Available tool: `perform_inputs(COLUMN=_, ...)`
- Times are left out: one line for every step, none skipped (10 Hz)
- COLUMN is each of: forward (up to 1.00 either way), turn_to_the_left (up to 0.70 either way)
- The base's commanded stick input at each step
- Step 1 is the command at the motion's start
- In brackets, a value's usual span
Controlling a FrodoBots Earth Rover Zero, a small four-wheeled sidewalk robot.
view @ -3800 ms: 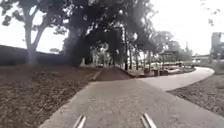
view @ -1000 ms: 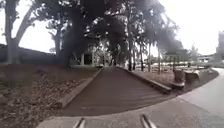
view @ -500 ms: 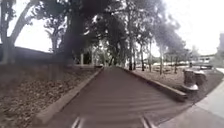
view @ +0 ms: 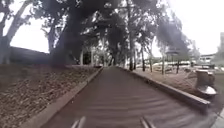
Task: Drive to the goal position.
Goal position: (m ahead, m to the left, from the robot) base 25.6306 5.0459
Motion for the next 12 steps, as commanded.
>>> perform_inputs(forward=1.00, turn_to_the_left=0.00)
perform_inputs(forward=1.00, turn_to_the_left=0.00)
perform_inputs(forward=1.00, turn_to_the_left=0.00)
perform_inputs(forward=1.00, turn_to_the_left=0.00)
perform_inputs(forward=1.00, turn_to_the_left=0.00)
perform_inputs(forward=1.00, turn_to_the_left=0.00)
perform_inputs(forward=1.00, turn_to_the_left=0.00)
perform_inputs(forward=1.00, turn_to_the_left=0.00)
perform_inputs(forward=1.00, turn_to_the_left=0.00)
perform_inputs(forward=1.00, turn_to_the_left=0.00)
perform_inputs(forward=1.00, turn_to_the_left=0.00)
perform_inputs(forward=1.00, turn_to_the_left=0.00)
